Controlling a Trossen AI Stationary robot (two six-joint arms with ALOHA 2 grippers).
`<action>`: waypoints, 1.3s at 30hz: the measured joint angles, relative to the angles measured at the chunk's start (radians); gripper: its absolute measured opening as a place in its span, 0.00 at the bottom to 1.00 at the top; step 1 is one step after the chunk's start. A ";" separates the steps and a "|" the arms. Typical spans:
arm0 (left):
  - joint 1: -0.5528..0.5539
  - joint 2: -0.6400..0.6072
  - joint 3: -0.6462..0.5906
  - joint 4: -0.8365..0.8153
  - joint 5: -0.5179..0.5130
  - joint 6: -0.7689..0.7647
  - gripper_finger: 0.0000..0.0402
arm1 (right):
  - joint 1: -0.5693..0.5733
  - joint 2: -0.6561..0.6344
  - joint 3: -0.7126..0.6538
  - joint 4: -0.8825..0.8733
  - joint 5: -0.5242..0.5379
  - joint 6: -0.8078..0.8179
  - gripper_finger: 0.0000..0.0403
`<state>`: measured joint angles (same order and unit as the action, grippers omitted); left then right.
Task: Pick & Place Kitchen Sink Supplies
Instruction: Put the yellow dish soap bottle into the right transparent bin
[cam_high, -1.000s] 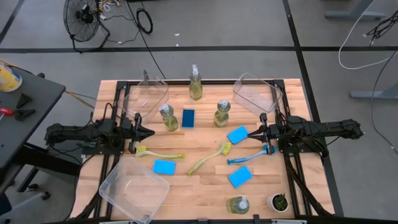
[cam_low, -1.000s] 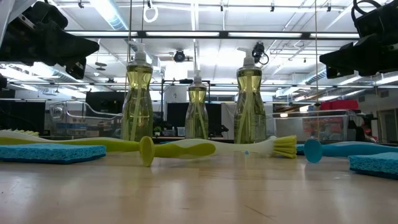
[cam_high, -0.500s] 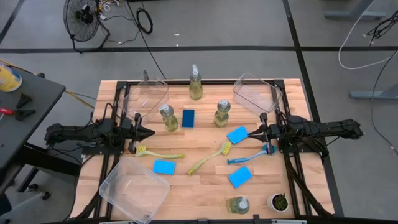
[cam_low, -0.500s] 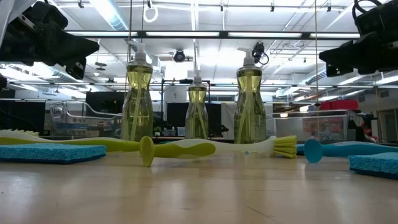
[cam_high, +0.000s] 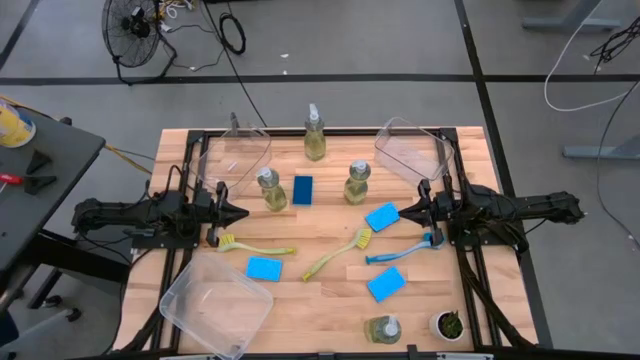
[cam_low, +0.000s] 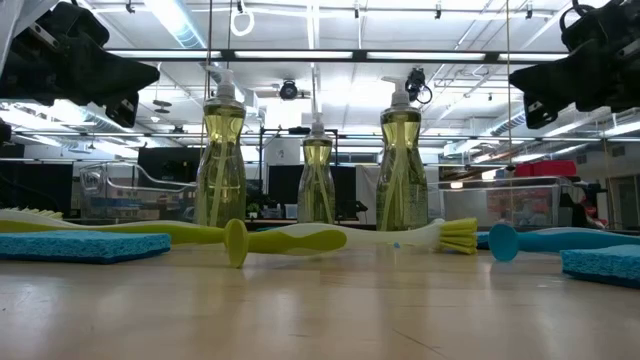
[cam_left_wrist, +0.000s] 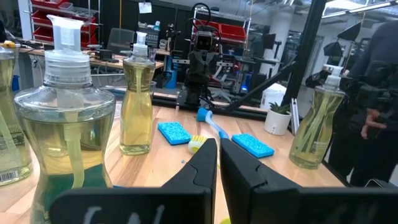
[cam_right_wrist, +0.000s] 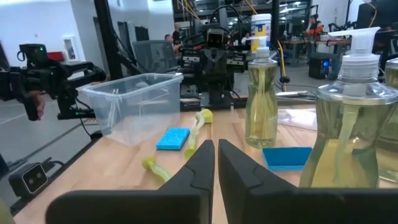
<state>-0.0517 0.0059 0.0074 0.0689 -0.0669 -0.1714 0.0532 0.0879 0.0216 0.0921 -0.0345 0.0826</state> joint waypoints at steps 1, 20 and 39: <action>0.000 0.000 0.000 0.001 0.000 0.001 0.06 | 0.000 0.000 0.000 0.000 0.000 0.000 0.07; 0.000 0.000 0.000 0.002 0.000 0.001 0.06 | 0.000 0.000 0.000 0.005 -0.001 0.014 0.07; 0.000 0.000 0.006 0.105 -0.003 -0.125 0.06 | 0.000 0.000 0.000 0.114 0.161 0.172 0.07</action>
<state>-0.0517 0.0063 0.0138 0.1740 -0.0699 -0.2966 0.0532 0.0883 0.0216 0.2062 0.1262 0.2546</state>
